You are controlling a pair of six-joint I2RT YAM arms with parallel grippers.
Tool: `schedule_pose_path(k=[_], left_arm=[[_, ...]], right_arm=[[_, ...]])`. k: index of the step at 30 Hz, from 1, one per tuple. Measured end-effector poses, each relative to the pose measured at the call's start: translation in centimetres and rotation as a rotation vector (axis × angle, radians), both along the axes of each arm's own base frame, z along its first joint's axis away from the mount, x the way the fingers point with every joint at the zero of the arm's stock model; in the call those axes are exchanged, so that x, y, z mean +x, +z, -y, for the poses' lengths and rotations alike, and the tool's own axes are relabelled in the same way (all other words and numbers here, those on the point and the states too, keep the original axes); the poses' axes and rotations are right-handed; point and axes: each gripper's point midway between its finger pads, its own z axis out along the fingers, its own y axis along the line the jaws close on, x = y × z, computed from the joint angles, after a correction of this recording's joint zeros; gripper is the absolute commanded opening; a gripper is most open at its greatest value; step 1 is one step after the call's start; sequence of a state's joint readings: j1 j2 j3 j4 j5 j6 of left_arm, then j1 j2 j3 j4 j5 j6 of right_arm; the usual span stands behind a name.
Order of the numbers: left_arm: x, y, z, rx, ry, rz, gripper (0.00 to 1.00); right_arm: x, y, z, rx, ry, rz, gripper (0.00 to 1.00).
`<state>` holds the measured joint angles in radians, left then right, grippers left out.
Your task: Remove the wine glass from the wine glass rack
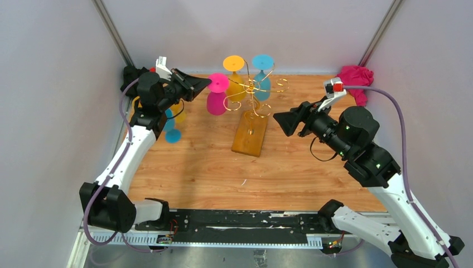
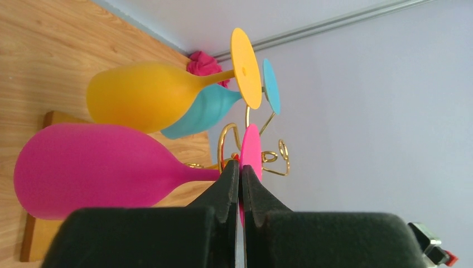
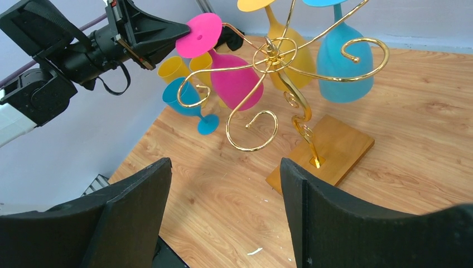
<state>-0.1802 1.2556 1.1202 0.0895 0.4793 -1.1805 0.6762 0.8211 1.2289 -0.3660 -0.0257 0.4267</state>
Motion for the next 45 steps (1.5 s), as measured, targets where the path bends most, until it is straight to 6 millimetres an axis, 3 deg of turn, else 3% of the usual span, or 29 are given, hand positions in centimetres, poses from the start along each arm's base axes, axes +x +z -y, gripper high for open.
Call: schedule_pose_path(k=[8, 15, 24, 30, 38, 45], left_arm=[[0.2, 0.7, 0.1, -0.106, 0.015, -0.064, 0.00], [0.7, -0.7, -0.3, -0.153, 0.056, -0.133, 0.00], [1.8, -0.3, -0.3, -0.161, 0.070, -0.135, 0.00], [2.2, 0.4, 0.9, -0.162, 0.046, -0.126, 0.00], [1.1, -0.1, 4.1, -0.150, -0.030, -0.144, 0.00], [-0.6, -0.1, 3.5, -0.141, -0.017, -0.132, 0.00]], right_arm=[[0.1, 0.0, 0.1, 0.000, -0.005, -0.001, 0.75], [0.1, 0.0, 0.1, 0.000, -0.005, -0.001, 0.76], [0.3, 0.0, 0.3, -0.001, -0.016, -0.001, 0.75], [0.4, 0.0, 0.3, 0.000, -0.016, -0.001, 0.75], [0.6, -0.4, 0.4, -0.004, -0.023, -0.005, 0.75], [0.5, -0.5, 0.5, -0.002, -0.021, -0.006, 0.75]])
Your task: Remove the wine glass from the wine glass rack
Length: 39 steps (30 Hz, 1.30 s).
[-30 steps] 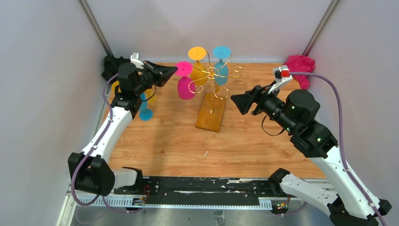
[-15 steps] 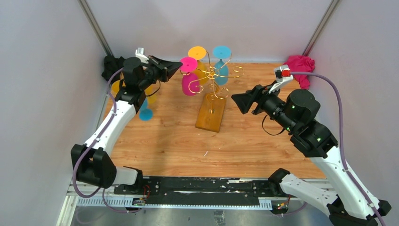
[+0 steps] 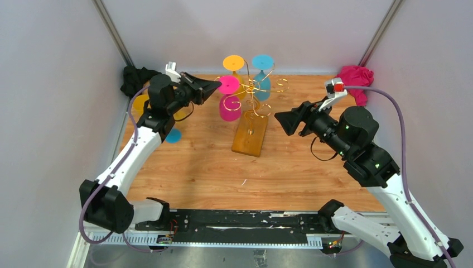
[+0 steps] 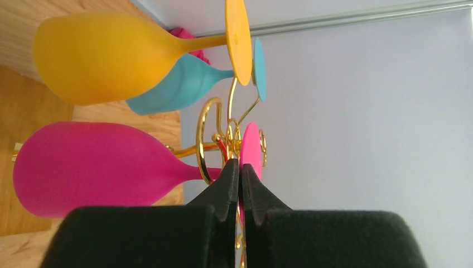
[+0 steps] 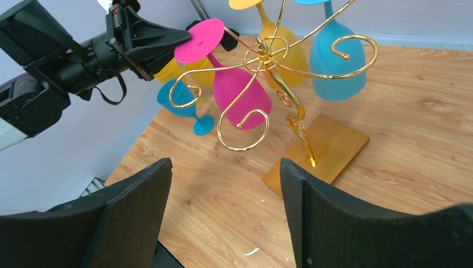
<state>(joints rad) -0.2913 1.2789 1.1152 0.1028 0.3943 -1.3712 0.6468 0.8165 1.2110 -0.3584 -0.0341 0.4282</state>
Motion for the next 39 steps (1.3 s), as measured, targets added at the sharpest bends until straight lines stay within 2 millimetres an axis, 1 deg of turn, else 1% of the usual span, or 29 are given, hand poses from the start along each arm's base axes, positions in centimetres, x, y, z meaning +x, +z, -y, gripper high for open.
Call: schedule_pose_path(k=[5, 8, 10, 16, 19, 20, 21, 22, 25, 27, 28, 29, 30, 31, 33, 35, 37, 39], left_arm=[[-1.8, 1.1, -0.9, 0.023, 0.020, 0.033, 0.00], [-2.9, 1.7, -1.9, 0.045, 0.045, 0.048, 0.00], [-3.5, 1.9, -3.1, 0.067, 0.080, 0.055, 0.00], [-5.1, 2.6, -8.3, 0.145, 0.243, 0.071, 0.00], [-6.4, 3.8, -9.3, 0.175, 0.275, 0.102, 0.00], [-6.9, 4.8, -9.5, 0.184, 0.278, 0.129, 0.00], [-7.3, 5.8, -9.5, 0.183, 0.275, 0.156, 0.00], [-7.8, 7.2, -9.3, 0.177, 0.264, 0.195, 0.00], [-9.6, 12.5, -8.0, 0.114, 0.188, 0.363, 0.00], [-11.3, 15.4, -6.0, 0.070, 0.096, 0.461, 0.00], [-12.4, 16.5, -5.0, 0.055, 0.047, 0.501, 0.00], [-13.9, 18.0, -3.4, 0.035, -0.026, 0.555, 0.00], [-14.7, 18.8, -2.6, 0.024, -0.068, 0.588, 0.00], [-15.8, 19.8, -1.9, 0.010, -0.116, 0.630, 0.00], [-17.0, 21.0, -1.4, -0.013, -0.156, 0.693, 0.00], [-18.1, 22.6, -1.2, -0.059, -0.199, 0.766, 0.00], [-19.0, 23.8, -0.8, -0.103, -0.250, 0.825, 0.00], [-20.2, 25.2, -0.3, -0.169, -0.318, 0.903, 0.00]], right_arm=[[-0.1, -0.1, -0.1, 0.004, 0.008, -0.005, 0.75], [-0.1, -0.3, -0.2, 0.008, 0.010, -0.013, 0.75], [-0.3, -0.3, -0.2, 0.015, 0.015, -0.017, 0.75], [-0.5, 0.1, -0.2, 0.029, 0.019, -0.011, 0.75], [-0.5, 0.0, -0.3, 0.034, 0.023, -0.013, 0.76], [-0.4, -0.3, -0.4, 0.034, 0.024, -0.016, 0.76], [-0.4, -0.4, -0.4, 0.033, 0.024, -0.020, 0.77], [-0.3, -0.6, -0.5, 0.031, 0.026, -0.026, 0.77], [0.0, -1.1, -0.8, 0.023, 0.030, -0.038, 0.78], [0.6, -1.5, -0.7, 0.009, 0.022, -0.047, 0.79], [1.1, -1.5, -0.6, 0.002, 0.012, -0.050, 0.79], [1.7, -1.5, -0.3, -0.002, 0.003, -0.053, 0.79], [2.2, -1.3, 0.0, -0.003, -0.008, -0.053, 0.79], [2.9, -0.8, 0.5, 0.000, -0.024, -0.051, 0.79], [4.1, 0.0, 1.7, 0.012, -0.047, -0.045, 0.79], [5.1, 1.6, 3.1, 0.044, -0.054, -0.022, 0.79], [5.4, 3.1, 3.6, 0.083, -0.029, 0.008, 0.79], [5.3, 4.6, 3.5, 0.124, 0.026, 0.044, 0.79]])
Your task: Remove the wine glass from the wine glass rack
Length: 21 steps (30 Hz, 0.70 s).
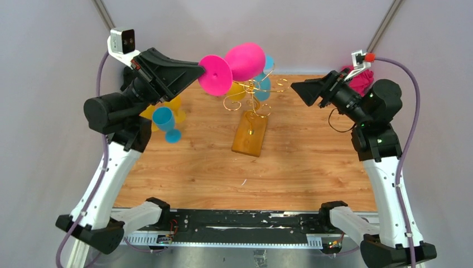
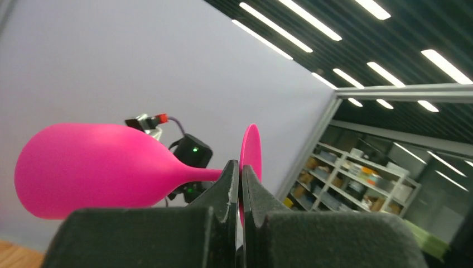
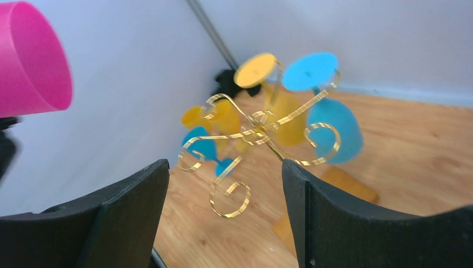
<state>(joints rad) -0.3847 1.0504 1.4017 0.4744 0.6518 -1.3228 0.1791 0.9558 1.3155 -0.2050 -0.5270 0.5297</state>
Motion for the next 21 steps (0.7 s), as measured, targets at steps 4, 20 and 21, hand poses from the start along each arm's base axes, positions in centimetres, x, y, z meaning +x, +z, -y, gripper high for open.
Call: schedule_pose_path(k=[4, 20, 21], left_arm=[[-1.5, 2.2, 0.2, -0.140, -0.210, 0.138, 0.00], [-0.6, -0.5, 0.6, -0.223, -0.451, 0.199, 0.00], [-0.7, -0.5, 0.6, -0.223, -0.452, 0.201, 0.00]], right_arm=[[-1.0, 3.4, -0.6, 0.085, 0.146, 0.097, 0.78], [-2.9, 10.7, -2.9, 0.429, 0.693, 0.280, 0.75], [-2.5, 10.4, -2.9, 0.446, 0.706, 0.255, 0.75]])
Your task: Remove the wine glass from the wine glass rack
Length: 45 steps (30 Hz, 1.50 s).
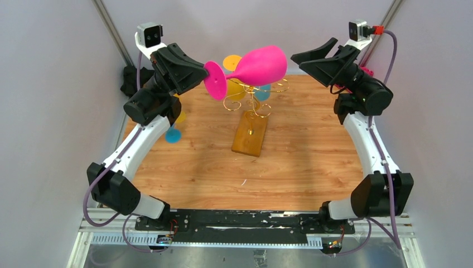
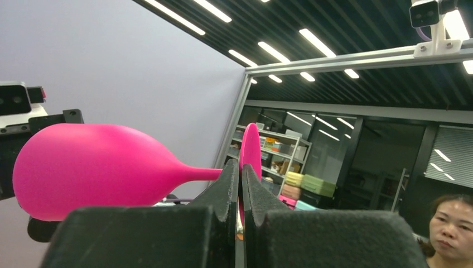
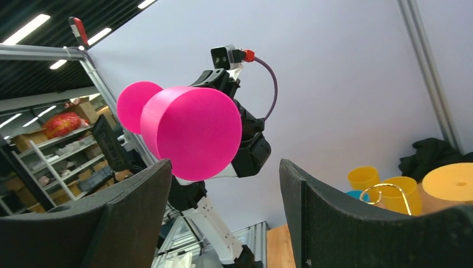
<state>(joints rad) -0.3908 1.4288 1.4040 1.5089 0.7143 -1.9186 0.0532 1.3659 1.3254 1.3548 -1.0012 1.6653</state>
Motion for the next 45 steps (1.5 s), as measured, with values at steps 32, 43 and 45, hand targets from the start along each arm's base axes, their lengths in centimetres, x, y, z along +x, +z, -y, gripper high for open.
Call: schedule_pose_path(k=[32, 43, 45], left_arm=[[2.9, -2.1, 2.2, 0.021, -0.038, -0.088, 0.00], [2.8, -2.2, 2.3, 0.029, -0.039, -0.083, 0.36], [2.6, -2.4, 2.5, 0.044, -0.038, -0.072, 0.34]], right_arm=[[-6.3, 1.7, -7.3, 0.032, 0.396, 0.071, 0.20], [-9.1, 3.0, -6.3, 0.063, 0.404, 0.132, 0.00], [-9.5, 3.1, -5.9, 0.060, 0.382, 0.134, 0.00]])
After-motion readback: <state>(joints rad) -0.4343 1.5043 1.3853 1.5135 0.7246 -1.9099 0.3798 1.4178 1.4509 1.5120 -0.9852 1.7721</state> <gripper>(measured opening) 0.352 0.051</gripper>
